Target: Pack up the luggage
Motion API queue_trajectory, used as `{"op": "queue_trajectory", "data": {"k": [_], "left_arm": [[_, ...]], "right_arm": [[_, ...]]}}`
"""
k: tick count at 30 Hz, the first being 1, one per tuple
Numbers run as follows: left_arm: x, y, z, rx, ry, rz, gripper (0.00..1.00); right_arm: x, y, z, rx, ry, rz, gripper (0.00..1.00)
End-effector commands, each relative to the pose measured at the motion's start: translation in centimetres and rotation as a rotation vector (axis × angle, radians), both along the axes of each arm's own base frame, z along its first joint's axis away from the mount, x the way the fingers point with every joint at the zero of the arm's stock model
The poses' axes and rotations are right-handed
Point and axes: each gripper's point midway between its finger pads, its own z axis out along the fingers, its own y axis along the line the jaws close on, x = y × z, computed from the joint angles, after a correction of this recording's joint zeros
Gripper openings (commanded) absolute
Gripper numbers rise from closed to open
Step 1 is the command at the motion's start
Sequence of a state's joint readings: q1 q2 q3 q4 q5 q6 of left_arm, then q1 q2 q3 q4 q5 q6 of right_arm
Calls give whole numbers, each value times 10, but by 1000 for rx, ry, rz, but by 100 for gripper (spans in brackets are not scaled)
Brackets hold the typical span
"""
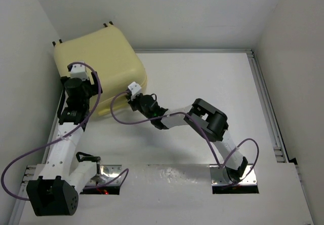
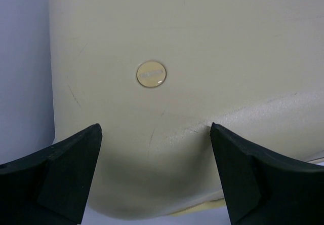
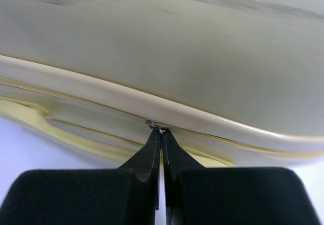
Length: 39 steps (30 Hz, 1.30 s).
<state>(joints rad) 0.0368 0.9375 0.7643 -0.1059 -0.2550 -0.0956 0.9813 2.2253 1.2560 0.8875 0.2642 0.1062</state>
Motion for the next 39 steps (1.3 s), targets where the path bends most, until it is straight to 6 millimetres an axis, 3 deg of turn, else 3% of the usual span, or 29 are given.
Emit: {"op": "queue_trajectory", "data": {"k": [1,2,3,4,6,8,9,10,12,14,16,17,19,22,23,28,29,33,39], "left_arm": [[-19,20,-73,12,249,71,93],[-18,20,-76,15,251,39,91],[-17,16,-75,12,240,1,90],[-12,8,-68,12,194,-77,88],[-21,-40,-51,62,93,-430,84],[-40,-72,-43,202,40,-696,83],[-59,-100,-31,242,-32,-859,83],[-77,-113,-45,240,21,-942,83],[-95,-130,-48,353,20,-1099,83],[-106,-136,-64,330,92,-1156,83],[-102,-139,-72,319,137,-1171,82],[-99,-139,-87,285,199,-1182,80],[-80,-139,-88,295,204,-1146,78],[-63,-141,-107,273,268,-1125,77],[-53,-141,-102,299,243,-1116,77],[-31,-140,-126,338,324,-1068,77],[-23,-138,-120,354,292,-1042,77],[-8,-139,-122,418,282,-989,77],[1,-140,-149,461,379,-941,78]], "right_arm": [[47,-71,7,-64,-15,-181,0],[49,-78,6,-69,-11,-188,0],[51,-82,17,-51,-23,-195,0],[51,-93,8,-66,-6,-189,0],[50,-95,12,-64,-24,-166,0],[47,-93,12,-57,-30,-140,0],[46,-89,13,-49,-28,-127,0],[45,-87,11,-44,-22,-111,0],[45,-81,17,-24,-24,-88,0],[46,-76,18,-14,-32,-68,0],[45,-73,16,-10,-27,-59,0],[47,-74,16,-8,-23,-53,0],[50,-77,15,-6,-19,-55,0],[49,-77,15,3,-10,-50,0],[51,-78,17,11,-8,-49,0],[54,-83,18,23,-1,-40,0],[55,-86,16,20,2,-43,0],[57,-90,18,31,8,-42,0],[60,-95,17,45,26,-43,0]]}}
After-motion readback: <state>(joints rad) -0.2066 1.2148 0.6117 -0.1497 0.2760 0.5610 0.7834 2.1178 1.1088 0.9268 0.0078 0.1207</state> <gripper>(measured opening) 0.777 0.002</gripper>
